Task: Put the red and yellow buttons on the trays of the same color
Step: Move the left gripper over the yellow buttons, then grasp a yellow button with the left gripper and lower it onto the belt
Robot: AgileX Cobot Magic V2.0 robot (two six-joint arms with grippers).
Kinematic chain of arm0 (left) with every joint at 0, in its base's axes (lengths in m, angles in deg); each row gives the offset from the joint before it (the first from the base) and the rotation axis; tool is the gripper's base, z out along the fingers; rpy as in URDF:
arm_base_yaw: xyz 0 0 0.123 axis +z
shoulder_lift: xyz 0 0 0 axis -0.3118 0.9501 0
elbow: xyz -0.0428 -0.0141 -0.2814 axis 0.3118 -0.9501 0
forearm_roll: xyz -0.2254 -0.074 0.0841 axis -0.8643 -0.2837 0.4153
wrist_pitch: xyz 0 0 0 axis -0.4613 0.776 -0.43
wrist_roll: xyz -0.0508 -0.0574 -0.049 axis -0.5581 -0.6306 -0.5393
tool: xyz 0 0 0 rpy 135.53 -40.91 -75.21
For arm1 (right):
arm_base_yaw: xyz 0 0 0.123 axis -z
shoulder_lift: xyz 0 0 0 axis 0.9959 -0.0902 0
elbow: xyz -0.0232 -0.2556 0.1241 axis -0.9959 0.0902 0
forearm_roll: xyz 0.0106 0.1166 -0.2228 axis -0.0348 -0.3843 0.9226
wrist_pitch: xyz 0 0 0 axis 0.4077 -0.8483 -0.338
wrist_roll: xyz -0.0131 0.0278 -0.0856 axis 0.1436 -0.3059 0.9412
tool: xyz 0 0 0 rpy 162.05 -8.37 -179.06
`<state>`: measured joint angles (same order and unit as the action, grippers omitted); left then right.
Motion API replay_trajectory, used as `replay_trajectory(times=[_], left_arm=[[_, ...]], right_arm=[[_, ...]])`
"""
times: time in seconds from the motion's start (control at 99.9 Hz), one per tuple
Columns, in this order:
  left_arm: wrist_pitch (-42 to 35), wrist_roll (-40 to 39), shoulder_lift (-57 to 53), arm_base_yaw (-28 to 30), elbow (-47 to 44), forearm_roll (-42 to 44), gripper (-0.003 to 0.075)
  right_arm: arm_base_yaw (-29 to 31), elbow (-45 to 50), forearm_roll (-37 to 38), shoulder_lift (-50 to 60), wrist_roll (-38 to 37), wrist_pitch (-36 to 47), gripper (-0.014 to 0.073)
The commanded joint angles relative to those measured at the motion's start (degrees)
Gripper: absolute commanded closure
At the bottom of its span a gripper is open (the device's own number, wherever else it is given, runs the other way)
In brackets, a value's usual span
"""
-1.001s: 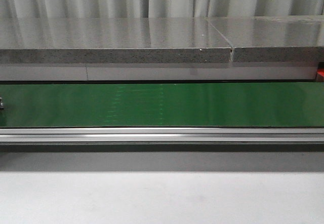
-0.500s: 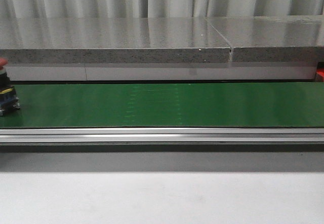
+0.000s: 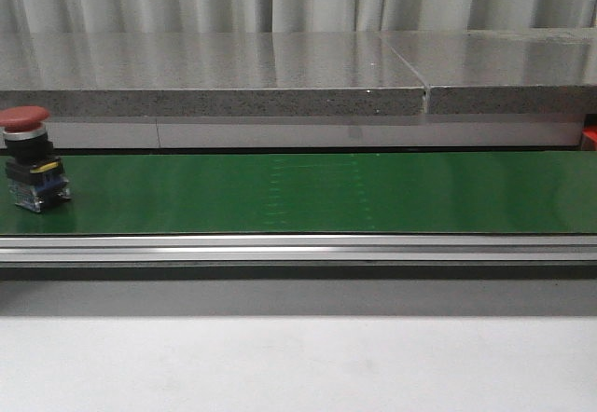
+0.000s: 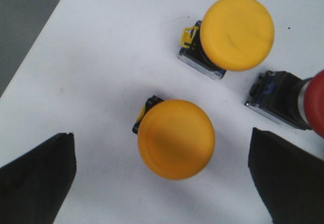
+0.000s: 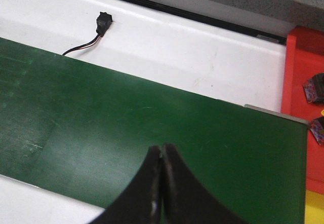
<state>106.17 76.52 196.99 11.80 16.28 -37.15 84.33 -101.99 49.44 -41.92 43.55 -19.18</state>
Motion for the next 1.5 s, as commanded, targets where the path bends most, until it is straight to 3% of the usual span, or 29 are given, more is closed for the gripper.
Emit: replay_trajectory(times=[0.0, 0.15, 0.29, 0.43, 0.61, 0.74, 1.151, 1.491], left_arm=[[-0.95, -0.64, -1.44, 0.09, 3.4, -1.06, 0.005], [-0.65, -0.64, 0.3, 0.09, 4.71, -1.31, 0.0087], [-0.65, -0.64, 0.96, 0.09, 4.71, -1.31, 0.0185], [-1.14, -0.64, 1.06, 0.09, 4.71, -1.18, 0.0344], [-1.3, -0.64, 1.06, 0.09, 4.71, -1.18, 0.061], [-0.24, -0.64, 0.52, 0.09, 4.71, -1.35, 0.0741], [3.25, -0.64, -13.49, -0.47, 4.71, -4.76, 0.0739], [8.11, 1.31, -24.65, -10.65, 2.52, -4.89, 0.0739]], right_arm=[[0.04, -1.41, -0.01, 1.14, 0.45, 3.23, 0.0662], [0.04, -1.41, -0.01, 1.14, 0.45, 3.23, 0.0662], [0.04, -1.41, -0.01, 1.14, 0.45, 3.23, 0.0662], [0.04, -1.41, -0.01, 1.14, 0.45, 3.23, 0.0662], [0.04, -1.41, -0.01, 1.14, 0.45, 3.23, 0.0662], [0.04, -1.41, -0.01, 1.14, 0.45, 3.23, 0.0662], [0.04, -1.41, -0.01, 1.14, 0.45, 3.23, 0.0662], [0.04, -1.41, -0.01, 1.14, 0.45, 3.23, 0.0662]])
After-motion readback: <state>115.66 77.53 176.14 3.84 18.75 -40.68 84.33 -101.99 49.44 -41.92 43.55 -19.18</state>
